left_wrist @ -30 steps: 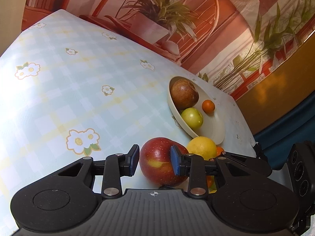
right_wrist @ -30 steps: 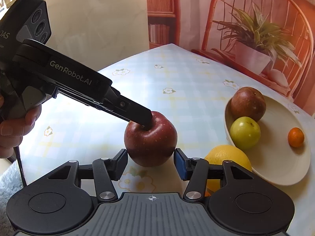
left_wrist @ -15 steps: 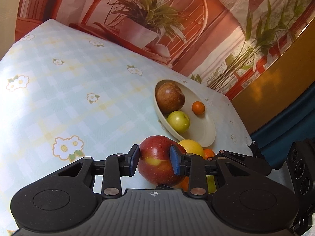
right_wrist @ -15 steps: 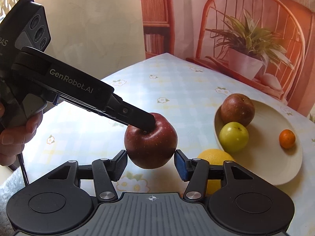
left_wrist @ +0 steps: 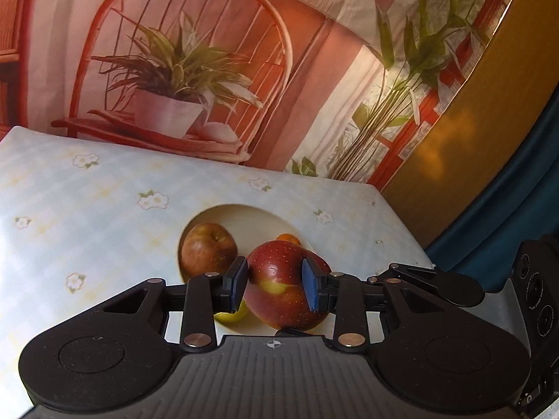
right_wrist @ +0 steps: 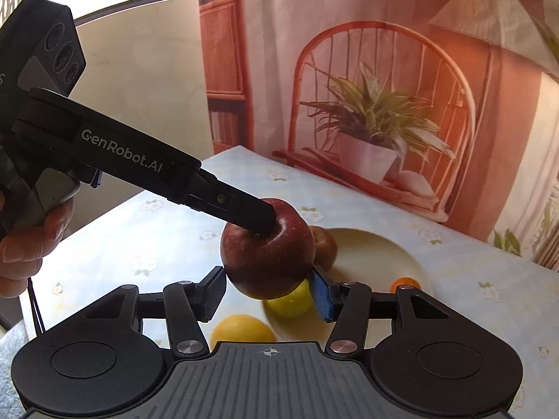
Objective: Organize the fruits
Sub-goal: 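Carry the red apple over the cream plate and lower it with the left gripper, then open the left gripper to release the red apple and pull back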
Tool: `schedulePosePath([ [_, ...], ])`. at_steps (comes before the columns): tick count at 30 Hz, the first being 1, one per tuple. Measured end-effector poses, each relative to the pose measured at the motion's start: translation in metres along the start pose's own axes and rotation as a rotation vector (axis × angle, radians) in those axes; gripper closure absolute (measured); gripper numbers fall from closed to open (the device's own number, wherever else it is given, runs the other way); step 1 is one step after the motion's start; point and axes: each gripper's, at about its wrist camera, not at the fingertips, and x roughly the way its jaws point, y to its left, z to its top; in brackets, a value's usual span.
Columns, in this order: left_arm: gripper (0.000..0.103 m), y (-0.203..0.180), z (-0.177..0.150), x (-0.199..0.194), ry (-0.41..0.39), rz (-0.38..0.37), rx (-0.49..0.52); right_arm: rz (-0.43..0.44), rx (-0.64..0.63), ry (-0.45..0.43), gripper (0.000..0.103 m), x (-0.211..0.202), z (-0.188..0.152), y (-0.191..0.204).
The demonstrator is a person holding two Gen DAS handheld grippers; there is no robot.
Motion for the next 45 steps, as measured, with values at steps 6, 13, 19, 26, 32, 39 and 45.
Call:
schedulePosePath([
  [6, 0.068, -0.01, 0.023, 0.042, 0.025, 0.015, 0.024, 0.004, 0.012, 0.013, 0.054, 0.023, 0.006, -0.045],
  [13, 0.068, 0.003, 0.042, 0.087, 0.071, 0.051, 0.007, 0.023, 0.005, 0.057, 0.054, 0.064, 0.01, -0.08],
  [19, 0.068, 0.015, 0.052, 0.116, 0.105, 0.071, -0.012, 0.02, -0.029, 0.1, 0.054, 0.098, 0.013, -0.092],
  [26, 0.068, 0.027, 0.056, 0.136, 0.132, 0.094, -0.017, 0.031, -0.04, 0.134, 0.054, 0.121, 0.011, -0.098],
  [32, 0.068, 0.033, 0.054, 0.144, 0.145, 0.106, -0.021, 0.033, -0.03, 0.15, 0.054, 0.13, 0.01, -0.1],
  [39, 0.068, 0.039, 0.054, 0.147, 0.153, 0.105, -0.053, 0.033, -0.037, 0.159, 0.054, 0.135, 0.009, -0.101],
  [45, 0.068, 0.036, 0.052, 0.147, 0.146, 0.117, -0.037, 0.024, -0.029, 0.158, 0.055, 0.132, 0.009, -0.099],
])
